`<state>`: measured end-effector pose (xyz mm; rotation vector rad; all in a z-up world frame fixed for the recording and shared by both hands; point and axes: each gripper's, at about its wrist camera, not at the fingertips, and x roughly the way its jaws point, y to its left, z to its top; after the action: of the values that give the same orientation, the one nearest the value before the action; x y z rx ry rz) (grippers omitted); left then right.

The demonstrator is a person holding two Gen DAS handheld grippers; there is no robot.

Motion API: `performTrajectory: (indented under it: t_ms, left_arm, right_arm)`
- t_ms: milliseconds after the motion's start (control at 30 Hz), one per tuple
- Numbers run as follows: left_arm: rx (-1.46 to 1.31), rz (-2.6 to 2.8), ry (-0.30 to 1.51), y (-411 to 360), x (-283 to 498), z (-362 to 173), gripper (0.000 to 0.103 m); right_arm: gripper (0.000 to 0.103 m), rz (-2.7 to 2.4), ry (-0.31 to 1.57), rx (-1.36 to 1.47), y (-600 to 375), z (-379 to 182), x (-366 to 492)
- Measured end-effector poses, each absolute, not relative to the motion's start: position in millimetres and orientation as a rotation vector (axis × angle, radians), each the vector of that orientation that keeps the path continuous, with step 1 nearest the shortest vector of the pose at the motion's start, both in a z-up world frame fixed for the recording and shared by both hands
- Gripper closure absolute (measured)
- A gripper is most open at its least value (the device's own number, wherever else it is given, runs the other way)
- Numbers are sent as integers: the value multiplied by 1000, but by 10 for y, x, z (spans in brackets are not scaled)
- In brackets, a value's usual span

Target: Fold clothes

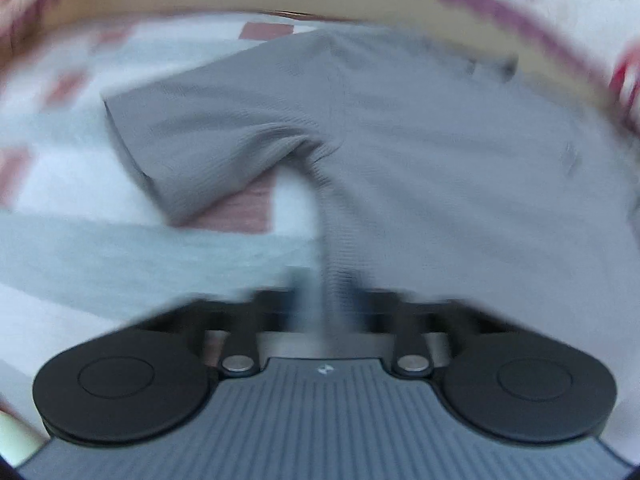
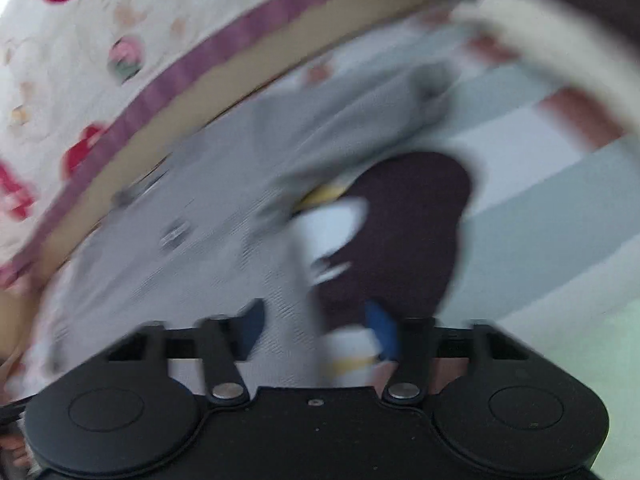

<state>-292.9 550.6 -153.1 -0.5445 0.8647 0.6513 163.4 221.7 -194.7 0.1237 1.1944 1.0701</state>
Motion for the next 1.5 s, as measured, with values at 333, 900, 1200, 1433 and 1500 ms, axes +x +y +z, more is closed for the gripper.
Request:
performTrajectory:
  t_ms: [333, 900, 1200, 1433, 1500]
  left_arm:
    - [-764, 603, 782, 5618, -3107, -1550, 85]
    - [-707, 482, 683, 5542, -2970, -1399, 103]
    - [-687, 575, 818, 5613, -3085, -1530, 61]
    - [-589, 525, 974, 5230, -2961, -1609, 41]
    - [-621, 551, 956, 5240, -2966, -1609, 38]
  right_arm:
    - [87, 1238, 1179, 225, 2128, -1907, 1565]
    - [73, 1314, 1448, 326, 2338, -2188, 1670]
    - [95, 1303, 1180, 442, 2228, -1808, 1813]
    - [95, 1267, 1125, 330, 2211, -1759, 1787]
    - [95, 1260, 1134, 317, 2228, -1809, 1799]
